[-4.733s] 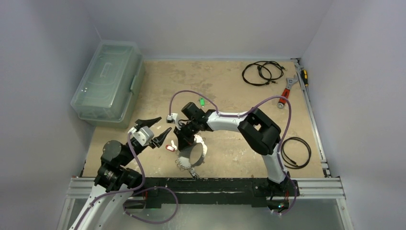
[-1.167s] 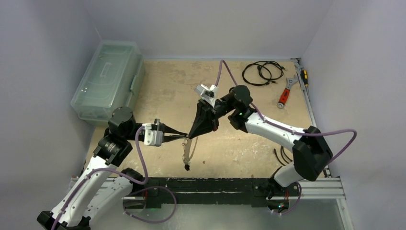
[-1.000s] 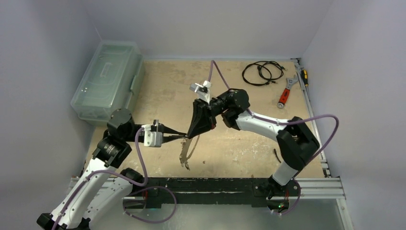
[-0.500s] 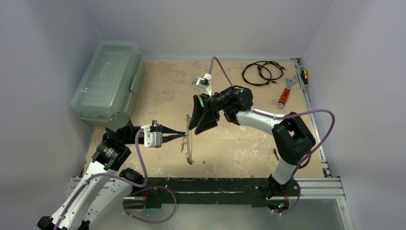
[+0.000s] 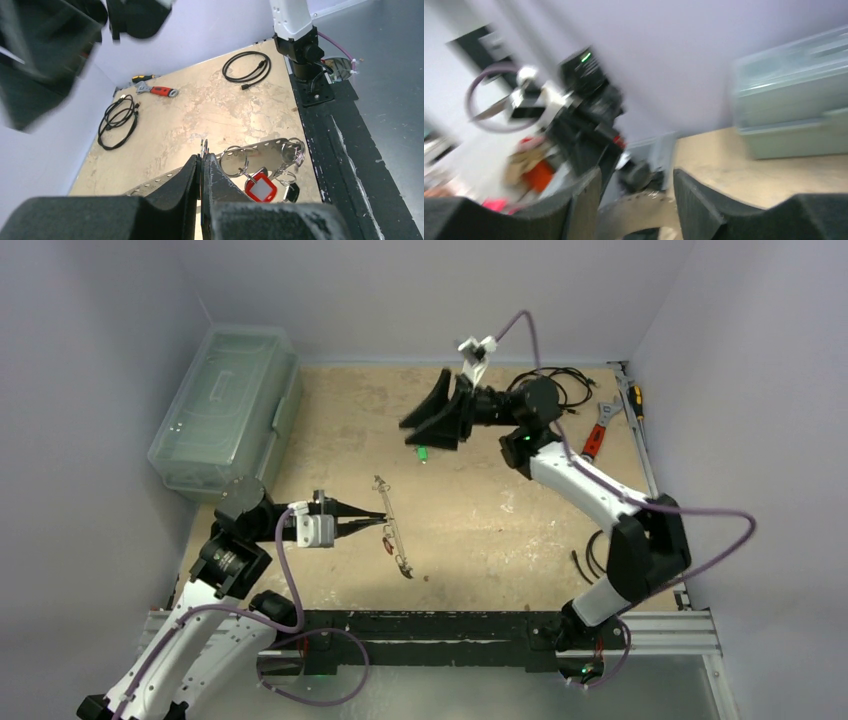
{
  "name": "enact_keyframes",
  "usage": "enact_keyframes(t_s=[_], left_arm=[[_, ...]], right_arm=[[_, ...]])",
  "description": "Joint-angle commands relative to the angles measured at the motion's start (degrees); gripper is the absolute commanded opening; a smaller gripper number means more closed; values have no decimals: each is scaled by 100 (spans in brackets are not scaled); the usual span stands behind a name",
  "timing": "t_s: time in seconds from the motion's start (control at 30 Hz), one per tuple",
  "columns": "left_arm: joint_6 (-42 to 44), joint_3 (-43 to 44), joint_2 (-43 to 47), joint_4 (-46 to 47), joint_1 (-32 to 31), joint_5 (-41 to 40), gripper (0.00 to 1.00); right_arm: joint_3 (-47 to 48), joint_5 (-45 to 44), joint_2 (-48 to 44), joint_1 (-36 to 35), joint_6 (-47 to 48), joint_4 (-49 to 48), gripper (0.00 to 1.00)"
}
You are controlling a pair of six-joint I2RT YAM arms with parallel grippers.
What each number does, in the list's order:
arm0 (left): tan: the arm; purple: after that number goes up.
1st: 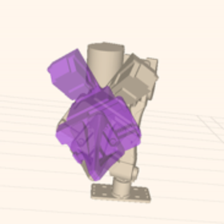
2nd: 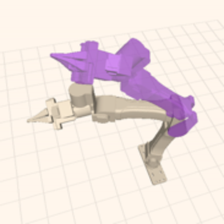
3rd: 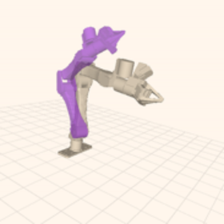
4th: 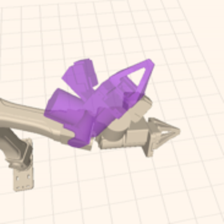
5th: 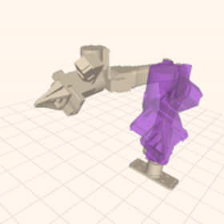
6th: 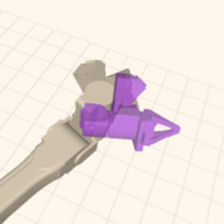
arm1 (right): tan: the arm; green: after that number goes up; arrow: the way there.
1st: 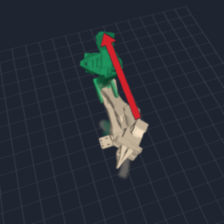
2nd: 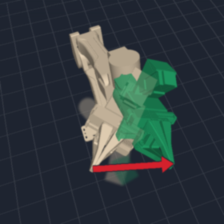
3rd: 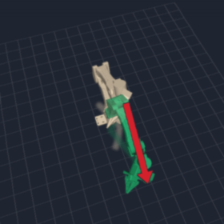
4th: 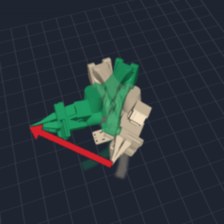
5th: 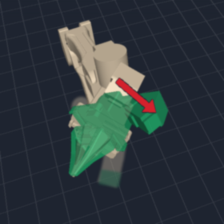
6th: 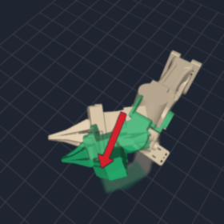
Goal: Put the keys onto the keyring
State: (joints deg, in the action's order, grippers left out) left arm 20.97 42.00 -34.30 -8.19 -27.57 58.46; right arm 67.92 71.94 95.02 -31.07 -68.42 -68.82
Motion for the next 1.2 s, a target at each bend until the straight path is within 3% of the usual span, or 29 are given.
enact_keyframes(t_s=[0.0,0.2,0.33,0.5,0.57,0.7,0.93,1.17], left_arm=[[-46,271,48,223,-24,-201,0],[-316,126,29,701,-26,-446,0],[-1152,-223,83,2139,-24,-651,0],[-2456,-867,148,4064,-29,-645,0],[-2857,-1028,99,4605,-27,-607,0],[-3424,-1301,-7,5485,-28,-661,0],[-4201,-1657,-246,6833,-29,-813,0],[-4452,-1811,-427,7395,-29,-850,0]], right_arm=[[995,-3182,-1523,-197,5385,5649,60],[131,-3670,-2342,-239,5987,5271,61],[-702,-2884,-2733,-240,6395,4784,58],[-1730,-1992,-3234,-233,6010,3320,55],[-1736,-1635,-3202,-233,5832,3179,48],[-1659,-1223,-3086,-261,5567,3047,45],[-1564,-1385,-3064,-549,5729,3271,43],[-1288,-1551,-2983,-936,6012,3640,42]])
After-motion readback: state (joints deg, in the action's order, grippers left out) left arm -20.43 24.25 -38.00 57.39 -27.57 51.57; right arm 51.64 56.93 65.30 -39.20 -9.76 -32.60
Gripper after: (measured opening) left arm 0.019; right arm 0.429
